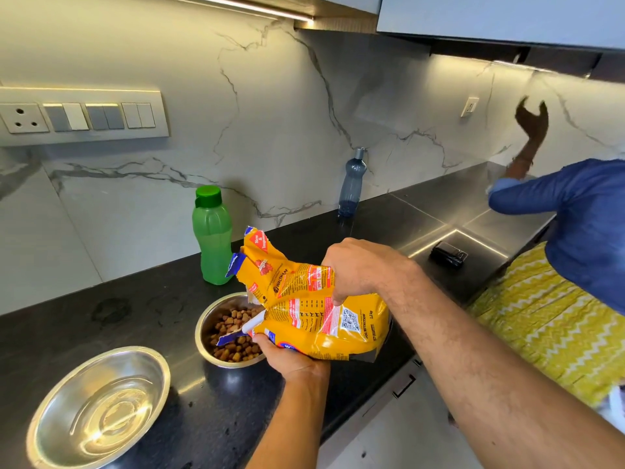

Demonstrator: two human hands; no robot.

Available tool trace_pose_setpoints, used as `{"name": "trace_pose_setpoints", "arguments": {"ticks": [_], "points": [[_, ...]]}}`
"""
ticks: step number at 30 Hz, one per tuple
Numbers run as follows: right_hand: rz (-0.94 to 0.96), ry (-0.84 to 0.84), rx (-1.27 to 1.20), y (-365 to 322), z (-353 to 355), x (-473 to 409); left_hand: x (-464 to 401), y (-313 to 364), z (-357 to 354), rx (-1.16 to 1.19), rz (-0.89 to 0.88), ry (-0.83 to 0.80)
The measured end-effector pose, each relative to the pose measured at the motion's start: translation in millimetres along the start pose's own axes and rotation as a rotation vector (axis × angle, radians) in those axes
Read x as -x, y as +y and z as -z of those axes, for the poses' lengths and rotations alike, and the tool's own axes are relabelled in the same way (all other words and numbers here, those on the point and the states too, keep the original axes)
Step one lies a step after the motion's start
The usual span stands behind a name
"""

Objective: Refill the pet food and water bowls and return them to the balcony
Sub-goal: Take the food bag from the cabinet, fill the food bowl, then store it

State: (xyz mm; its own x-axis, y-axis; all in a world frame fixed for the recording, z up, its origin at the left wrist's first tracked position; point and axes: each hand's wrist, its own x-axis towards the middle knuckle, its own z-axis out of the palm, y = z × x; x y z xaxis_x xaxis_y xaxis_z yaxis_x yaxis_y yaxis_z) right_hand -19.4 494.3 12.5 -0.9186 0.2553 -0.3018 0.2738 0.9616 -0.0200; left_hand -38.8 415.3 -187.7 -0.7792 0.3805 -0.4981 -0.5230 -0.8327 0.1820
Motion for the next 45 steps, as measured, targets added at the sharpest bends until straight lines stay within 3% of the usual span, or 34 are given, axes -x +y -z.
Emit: {"name": "trace_pose_setpoints", "arguments": {"ticks": [9, 45], "points": [[-0.003, -0.001, -0.004, -0.2, 0.1, 1.8, 2.6, 1.1, 0.0, -0.01, -0.028, 0.056], [-0.016, -0.002, 0.02, -5.9, 2.4, 2.9, 8.3, 1.3, -3.1, 0.092, 0.026, -0.043]]}}
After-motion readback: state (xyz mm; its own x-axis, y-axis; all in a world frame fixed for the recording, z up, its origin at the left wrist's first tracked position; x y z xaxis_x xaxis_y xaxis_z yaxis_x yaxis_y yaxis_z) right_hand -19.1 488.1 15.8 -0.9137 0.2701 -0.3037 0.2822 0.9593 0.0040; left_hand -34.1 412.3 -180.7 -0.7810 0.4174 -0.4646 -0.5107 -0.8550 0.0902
